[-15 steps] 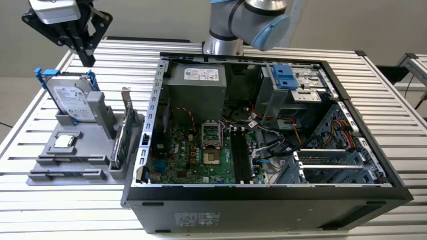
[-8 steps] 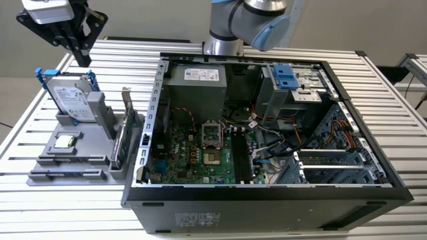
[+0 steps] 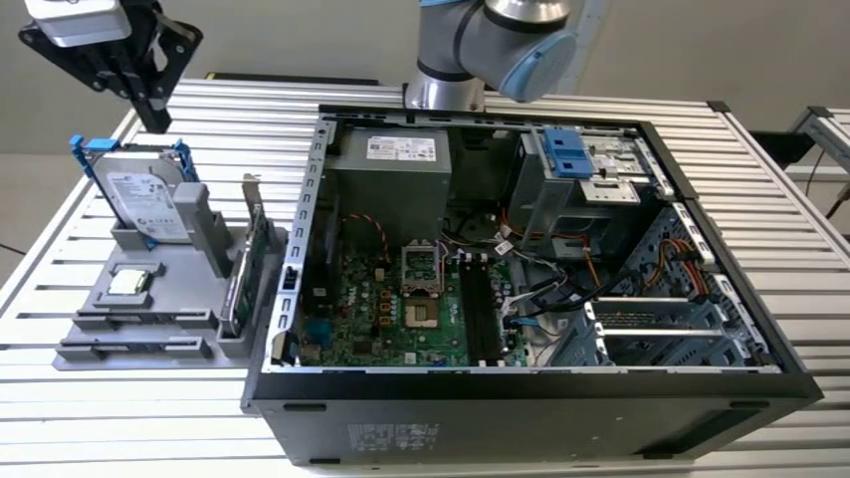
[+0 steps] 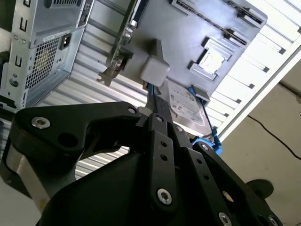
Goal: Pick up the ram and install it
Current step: 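Reach for the ram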
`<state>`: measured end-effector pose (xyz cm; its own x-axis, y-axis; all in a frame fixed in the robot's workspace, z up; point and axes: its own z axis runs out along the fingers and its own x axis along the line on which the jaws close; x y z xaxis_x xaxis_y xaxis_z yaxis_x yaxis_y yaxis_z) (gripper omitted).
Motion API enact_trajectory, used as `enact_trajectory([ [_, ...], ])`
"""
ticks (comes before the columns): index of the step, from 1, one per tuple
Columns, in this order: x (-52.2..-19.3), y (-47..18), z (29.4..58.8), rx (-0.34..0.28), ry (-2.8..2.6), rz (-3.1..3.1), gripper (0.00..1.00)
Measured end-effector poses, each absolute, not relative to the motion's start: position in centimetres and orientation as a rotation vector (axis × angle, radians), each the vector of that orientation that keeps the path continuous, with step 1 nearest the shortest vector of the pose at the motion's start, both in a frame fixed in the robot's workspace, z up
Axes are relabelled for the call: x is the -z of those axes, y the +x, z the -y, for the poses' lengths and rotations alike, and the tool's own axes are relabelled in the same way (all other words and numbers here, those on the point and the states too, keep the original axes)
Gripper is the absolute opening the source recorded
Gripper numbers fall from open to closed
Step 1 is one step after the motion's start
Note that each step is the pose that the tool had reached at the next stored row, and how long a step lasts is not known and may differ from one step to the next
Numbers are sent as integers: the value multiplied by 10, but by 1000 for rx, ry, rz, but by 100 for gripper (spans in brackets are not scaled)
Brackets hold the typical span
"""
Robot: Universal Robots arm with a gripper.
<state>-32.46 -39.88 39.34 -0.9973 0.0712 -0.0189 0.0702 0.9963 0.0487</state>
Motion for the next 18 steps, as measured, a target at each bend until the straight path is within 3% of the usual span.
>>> enact_trajectory([
  [18,-393,-351,399,-75,110,-3118,0],
])
